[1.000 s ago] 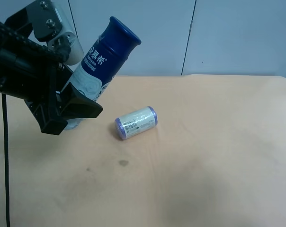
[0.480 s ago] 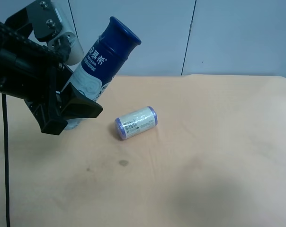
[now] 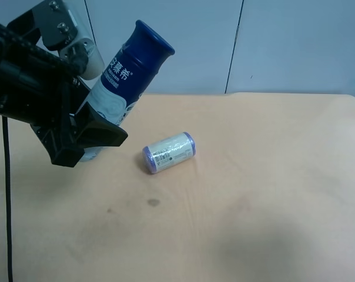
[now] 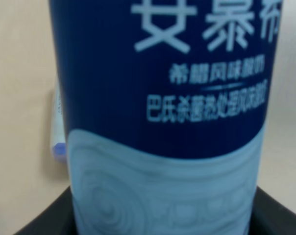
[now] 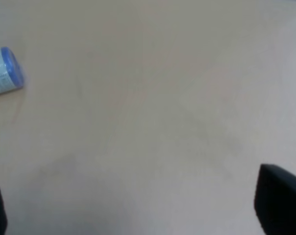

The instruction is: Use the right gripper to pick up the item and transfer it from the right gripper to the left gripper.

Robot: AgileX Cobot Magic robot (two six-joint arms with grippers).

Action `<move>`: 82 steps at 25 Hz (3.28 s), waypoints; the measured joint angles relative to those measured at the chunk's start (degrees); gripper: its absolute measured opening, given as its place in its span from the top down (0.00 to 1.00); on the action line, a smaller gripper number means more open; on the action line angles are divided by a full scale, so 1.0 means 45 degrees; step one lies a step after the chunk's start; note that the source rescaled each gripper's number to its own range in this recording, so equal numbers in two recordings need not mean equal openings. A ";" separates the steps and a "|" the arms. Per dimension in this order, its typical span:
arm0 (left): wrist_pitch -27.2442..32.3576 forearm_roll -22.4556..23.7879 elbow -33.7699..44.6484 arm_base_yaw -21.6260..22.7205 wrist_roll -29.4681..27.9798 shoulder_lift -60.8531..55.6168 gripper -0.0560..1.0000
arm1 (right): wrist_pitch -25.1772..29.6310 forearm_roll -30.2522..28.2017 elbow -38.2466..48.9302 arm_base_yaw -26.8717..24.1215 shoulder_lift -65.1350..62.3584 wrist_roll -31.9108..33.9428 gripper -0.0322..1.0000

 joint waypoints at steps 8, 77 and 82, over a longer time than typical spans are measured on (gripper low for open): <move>0.0637 0.1276 -0.0574 0.0000 -0.2758 0.0000 0.95 | 0.0000 0.0000 0.0000 0.0000 0.0000 0.0000 0.00; 0.0106 0.2897 -0.0259 1.0172 -0.6692 0.6925 0.95 | 0.0000 0.0000 0.0000 0.0000 0.0000 0.0000 0.00; -0.0097 0.2897 -0.0259 1.0197 -0.6692 0.7224 0.95 | 0.0000 0.0000 0.0000 0.0000 0.0000 0.0000 0.00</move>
